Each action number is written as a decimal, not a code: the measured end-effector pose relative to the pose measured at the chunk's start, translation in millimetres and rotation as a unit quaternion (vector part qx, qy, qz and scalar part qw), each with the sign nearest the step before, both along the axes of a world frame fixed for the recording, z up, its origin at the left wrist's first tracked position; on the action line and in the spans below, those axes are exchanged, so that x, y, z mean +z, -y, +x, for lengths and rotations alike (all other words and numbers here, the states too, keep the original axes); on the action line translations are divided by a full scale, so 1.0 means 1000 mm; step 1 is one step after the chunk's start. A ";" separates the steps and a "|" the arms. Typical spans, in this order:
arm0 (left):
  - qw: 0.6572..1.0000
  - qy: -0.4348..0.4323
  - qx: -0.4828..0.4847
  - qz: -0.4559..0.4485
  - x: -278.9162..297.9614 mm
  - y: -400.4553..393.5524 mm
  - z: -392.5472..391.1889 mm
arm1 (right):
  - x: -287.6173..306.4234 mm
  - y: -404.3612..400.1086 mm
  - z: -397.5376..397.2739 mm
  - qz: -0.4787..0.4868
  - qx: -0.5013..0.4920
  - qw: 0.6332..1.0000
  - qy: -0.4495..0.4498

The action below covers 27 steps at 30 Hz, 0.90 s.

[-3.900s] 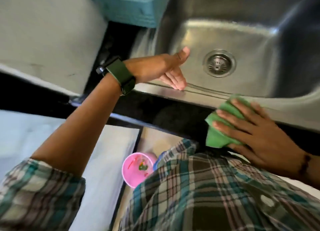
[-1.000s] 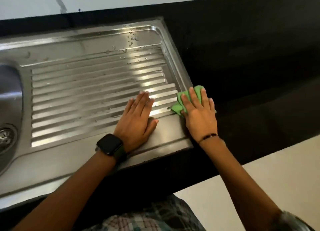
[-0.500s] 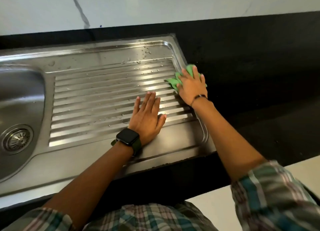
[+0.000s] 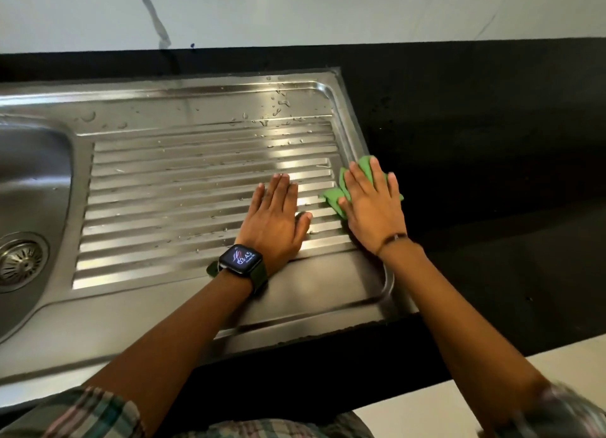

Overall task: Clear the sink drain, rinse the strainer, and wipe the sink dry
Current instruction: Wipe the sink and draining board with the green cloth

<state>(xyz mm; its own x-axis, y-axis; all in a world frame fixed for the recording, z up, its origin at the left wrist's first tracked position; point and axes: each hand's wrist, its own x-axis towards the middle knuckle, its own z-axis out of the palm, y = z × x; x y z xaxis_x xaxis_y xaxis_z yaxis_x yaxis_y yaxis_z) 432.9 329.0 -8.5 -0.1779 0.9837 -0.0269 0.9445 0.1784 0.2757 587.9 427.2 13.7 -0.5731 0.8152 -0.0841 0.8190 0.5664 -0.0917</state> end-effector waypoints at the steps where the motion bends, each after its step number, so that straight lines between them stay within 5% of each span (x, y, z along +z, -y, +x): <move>1: 1.000 -0.001 0.002 0.002 0.000 0.000 0.000 | 0.000 -0.019 -0.013 0.002 0.001 1.000 -0.001; 11: 0.998 -0.005 0.042 0.035 0.005 0.023 -0.009 | 0.007 -0.120 -0.102 -0.032 -0.009 0.999 0.005; 21: 0.998 -0.017 0.058 0.015 0.004 0.028 -0.012 | -0.002 0.042 -0.023 -0.097 0.060 0.986 -0.120; 27: 0.998 -0.013 0.063 0.013 0.004 0.032 -0.013 | -0.011 0.091 0.004 -0.100 0.071 0.989 -0.080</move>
<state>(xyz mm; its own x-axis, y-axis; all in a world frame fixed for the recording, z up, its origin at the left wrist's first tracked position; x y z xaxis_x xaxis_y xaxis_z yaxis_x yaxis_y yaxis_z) 420.1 297.0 -4.2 -0.3000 0.9539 0.0041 0.9222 0.2890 0.2570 591.6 336.1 3.2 -0.6996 0.7019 -0.1339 0.6986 0.6323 -0.3349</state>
